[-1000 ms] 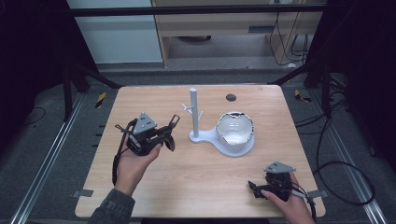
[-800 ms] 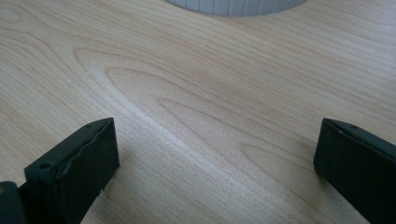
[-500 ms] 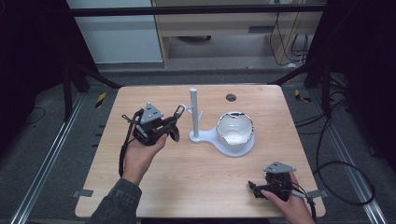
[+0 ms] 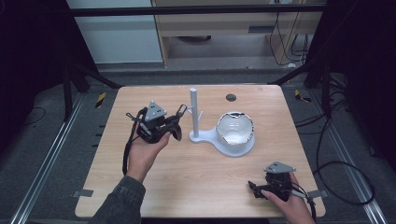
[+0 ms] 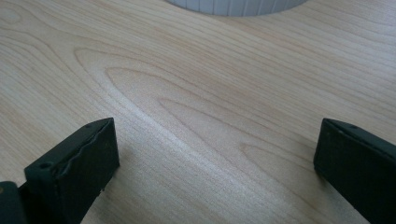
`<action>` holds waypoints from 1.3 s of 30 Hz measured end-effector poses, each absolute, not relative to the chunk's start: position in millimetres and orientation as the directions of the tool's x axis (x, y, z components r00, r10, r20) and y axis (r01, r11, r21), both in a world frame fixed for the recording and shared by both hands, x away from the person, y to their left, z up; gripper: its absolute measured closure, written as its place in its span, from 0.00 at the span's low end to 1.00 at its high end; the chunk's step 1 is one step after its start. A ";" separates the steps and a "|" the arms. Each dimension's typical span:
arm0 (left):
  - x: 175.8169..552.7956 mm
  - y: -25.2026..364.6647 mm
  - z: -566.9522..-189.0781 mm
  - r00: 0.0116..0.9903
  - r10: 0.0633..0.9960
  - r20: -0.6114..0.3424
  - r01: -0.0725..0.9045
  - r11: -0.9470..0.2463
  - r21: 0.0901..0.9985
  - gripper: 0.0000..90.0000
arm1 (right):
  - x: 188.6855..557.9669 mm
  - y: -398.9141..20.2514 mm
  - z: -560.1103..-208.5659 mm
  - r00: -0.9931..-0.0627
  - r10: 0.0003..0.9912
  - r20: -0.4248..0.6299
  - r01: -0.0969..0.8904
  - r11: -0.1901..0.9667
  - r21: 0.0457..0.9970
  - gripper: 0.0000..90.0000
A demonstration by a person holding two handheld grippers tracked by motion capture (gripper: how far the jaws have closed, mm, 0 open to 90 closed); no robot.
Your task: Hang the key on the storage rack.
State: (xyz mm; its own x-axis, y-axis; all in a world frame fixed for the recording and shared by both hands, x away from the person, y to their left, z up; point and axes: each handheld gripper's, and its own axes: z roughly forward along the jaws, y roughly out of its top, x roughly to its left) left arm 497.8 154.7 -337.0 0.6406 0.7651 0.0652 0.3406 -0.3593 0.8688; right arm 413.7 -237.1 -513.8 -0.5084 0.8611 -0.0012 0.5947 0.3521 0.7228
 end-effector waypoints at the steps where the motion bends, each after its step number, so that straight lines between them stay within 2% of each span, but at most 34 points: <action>1: 498.2 154.1 -337.5 0.641 0.764 0.065 0.341 -0.360 0.869 0.89 | 413.7 -237.1 -513.8 -0.509 0.861 -0.002 0.594 0.353 0.723 0.00; 39: 518.7 141.4 -355.1 0.626 0.779 0.025 0.383 -0.336 0.860 0.89 | 413.1 -236.8 -513.7 -0.513 0.858 -0.005 0.591 0.357 0.723 0.00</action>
State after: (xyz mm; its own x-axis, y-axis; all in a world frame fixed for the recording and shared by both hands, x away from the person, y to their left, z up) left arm 518.7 141.4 -355.1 0.6264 0.7791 0.0247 0.3835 -0.3356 0.8604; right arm 413.1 -236.8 -513.7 -0.5133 0.8582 -0.0046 0.5911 0.3574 0.7231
